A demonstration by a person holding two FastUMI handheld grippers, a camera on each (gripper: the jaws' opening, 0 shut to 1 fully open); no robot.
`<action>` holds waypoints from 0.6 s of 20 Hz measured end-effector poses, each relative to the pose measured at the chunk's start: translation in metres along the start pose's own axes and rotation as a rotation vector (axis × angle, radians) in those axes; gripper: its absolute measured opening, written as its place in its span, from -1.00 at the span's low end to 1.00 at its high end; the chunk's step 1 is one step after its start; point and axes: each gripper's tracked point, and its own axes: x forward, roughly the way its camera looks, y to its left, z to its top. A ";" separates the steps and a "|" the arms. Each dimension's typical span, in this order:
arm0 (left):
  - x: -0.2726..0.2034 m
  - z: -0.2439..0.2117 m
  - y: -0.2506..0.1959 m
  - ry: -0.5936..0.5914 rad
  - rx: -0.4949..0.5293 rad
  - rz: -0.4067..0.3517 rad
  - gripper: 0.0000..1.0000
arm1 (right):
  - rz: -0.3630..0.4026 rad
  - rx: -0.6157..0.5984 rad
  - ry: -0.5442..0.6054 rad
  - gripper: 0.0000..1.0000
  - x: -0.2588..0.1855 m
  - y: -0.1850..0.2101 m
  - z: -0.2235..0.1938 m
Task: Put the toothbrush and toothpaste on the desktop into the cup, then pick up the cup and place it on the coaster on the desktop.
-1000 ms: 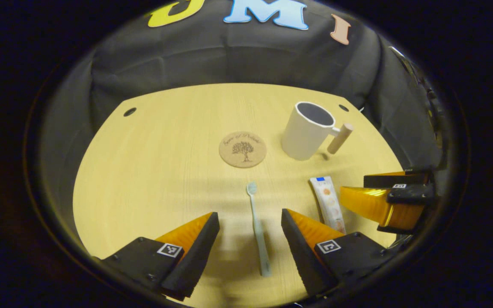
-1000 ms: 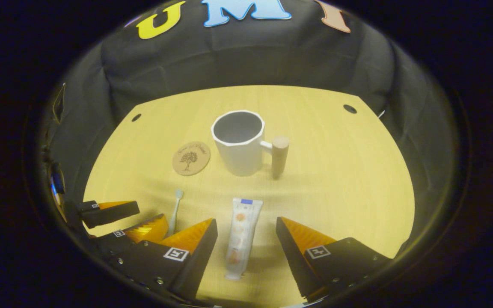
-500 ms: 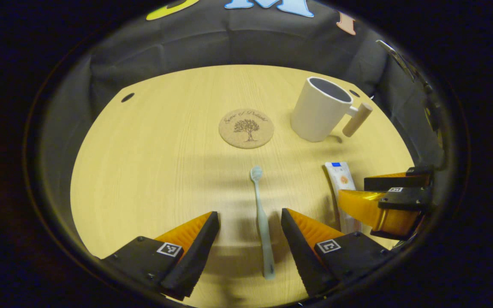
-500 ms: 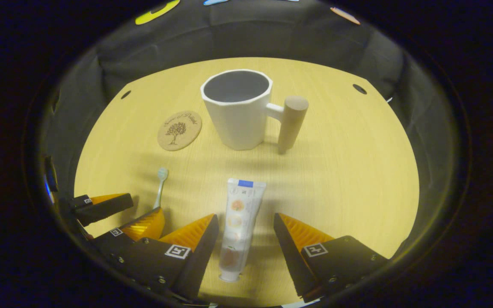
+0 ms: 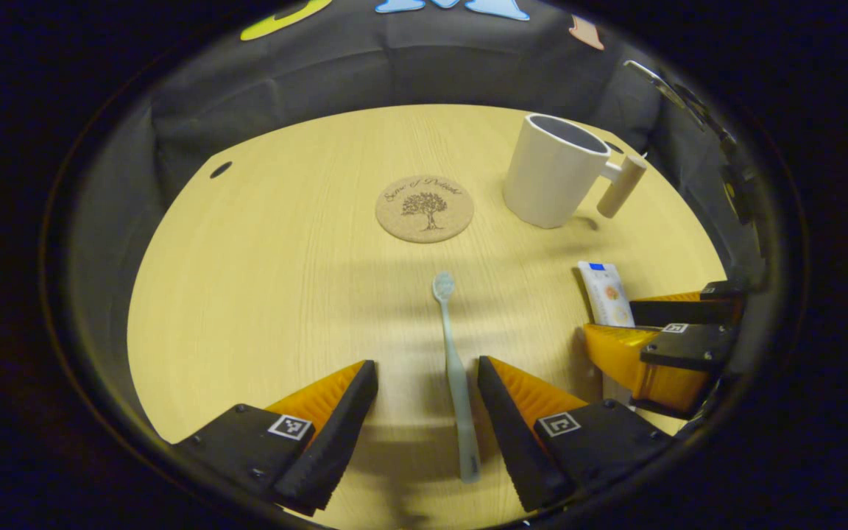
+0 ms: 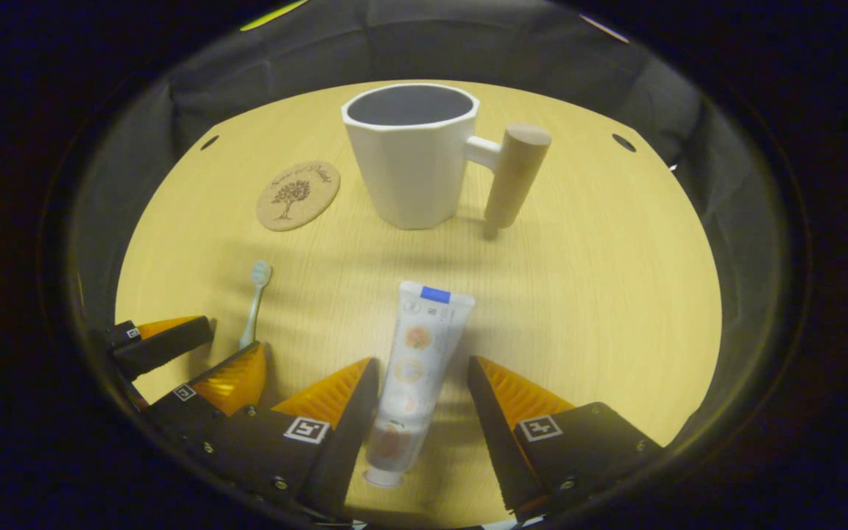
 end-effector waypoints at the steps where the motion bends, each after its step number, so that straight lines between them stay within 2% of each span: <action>1: 0.001 0.000 -0.002 0.002 0.007 -0.001 0.92 | 0.000 0.001 0.006 0.29 -0.001 -0.001 -0.001; 2: 0.002 0.002 -0.003 -0.003 0.016 -0.005 0.67 | 0.003 0.005 0.012 0.20 -0.001 -0.002 -0.001; 3: 0.003 0.003 -0.005 -0.003 0.024 -0.005 0.60 | 0.002 0.018 0.019 0.03 -0.003 -0.003 -0.001; 4: 0.005 0.005 -0.006 -0.004 0.030 -0.005 0.31 | 0.004 0.028 0.028 -0.14 -0.002 -0.003 -0.002; 5: 0.005 0.007 -0.005 -0.006 0.034 0.000 0.10 | 0.004 0.037 0.039 -0.18 -0.001 -0.003 -0.002; 6: 0.006 0.007 -0.005 -0.002 0.038 0.004 -0.29 | -0.003 0.052 0.037 -0.18 -0.003 -0.005 0.000; 7: 0.006 0.006 -0.006 0.005 0.047 0.007 -0.45 | 0.002 0.070 0.062 -0.43 -0.003 -0.003 -0.004; 9: 0.009 0.010 -0.009 0.006 0.051 0.011 -0.48 | 0.011 0.081 0.054 -0.43 -0.006 -0.002 -0.003; 10: 0.012 0.010 -0.011 0.004 0.049 0.013 -0.76 | 0.042 0.095 0.079 -0.60 -0.004 0.005 -0.007; 12: 0.013 0.013 -0.015 0.001 0.042 0.018 -0.75 | 0.079 0.152 0.049 -0.63 -0.013 0.008 0.001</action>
